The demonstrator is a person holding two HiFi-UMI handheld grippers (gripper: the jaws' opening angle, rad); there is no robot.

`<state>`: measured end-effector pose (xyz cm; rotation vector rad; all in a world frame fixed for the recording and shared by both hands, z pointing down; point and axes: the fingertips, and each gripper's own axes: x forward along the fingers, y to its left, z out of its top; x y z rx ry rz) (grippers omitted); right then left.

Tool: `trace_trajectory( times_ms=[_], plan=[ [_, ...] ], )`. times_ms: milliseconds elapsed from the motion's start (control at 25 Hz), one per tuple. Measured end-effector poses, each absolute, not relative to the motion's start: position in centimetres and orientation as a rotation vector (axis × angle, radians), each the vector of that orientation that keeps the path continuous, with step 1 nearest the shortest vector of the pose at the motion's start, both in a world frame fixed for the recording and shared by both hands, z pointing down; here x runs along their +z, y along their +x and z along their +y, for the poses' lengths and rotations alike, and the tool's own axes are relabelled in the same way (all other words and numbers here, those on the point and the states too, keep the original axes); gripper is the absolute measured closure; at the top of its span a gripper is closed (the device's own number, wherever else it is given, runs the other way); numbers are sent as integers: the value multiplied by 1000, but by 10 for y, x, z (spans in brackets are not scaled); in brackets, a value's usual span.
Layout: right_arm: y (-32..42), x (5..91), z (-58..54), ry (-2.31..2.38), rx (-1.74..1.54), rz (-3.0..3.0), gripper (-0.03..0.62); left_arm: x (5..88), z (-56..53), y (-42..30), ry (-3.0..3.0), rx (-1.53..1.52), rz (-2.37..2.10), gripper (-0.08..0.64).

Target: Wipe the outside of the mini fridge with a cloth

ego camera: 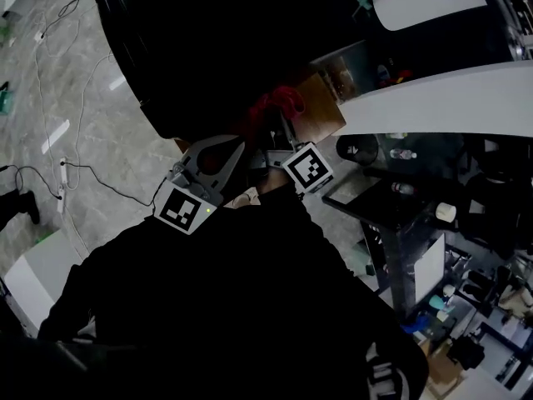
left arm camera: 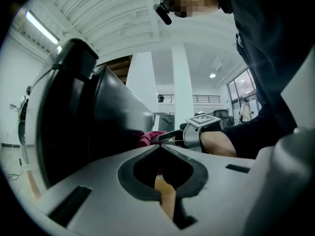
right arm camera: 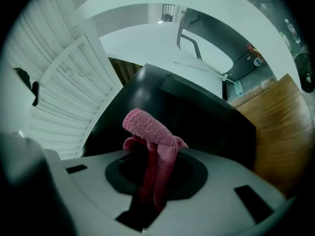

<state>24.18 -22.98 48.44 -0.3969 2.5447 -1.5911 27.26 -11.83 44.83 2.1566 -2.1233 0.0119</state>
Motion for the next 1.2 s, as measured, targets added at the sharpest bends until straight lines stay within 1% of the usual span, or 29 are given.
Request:
trace_trajectory(
  times_ms=[440,640,840,1000,1200],
  plan=[
    [260,520,-344,-362,-1718,2491,500,452,-197,294,1949,97,-2348,558],
    [261,519,-355,-311,-1645,2520,499,455,-191,306,1908,128,-2367,558],
    [276,530,-376,-408,-1629,2480,500,464,-171,313,1892,133,-2340,558],
    [292,548,-351,-456,-1590,2521,500,488,-143,304,1872,130,-2305,558],
    [299,606,-249,-439,-1718,2590,500,532,-97,282,1828,143,-2302,558]
  ],
)
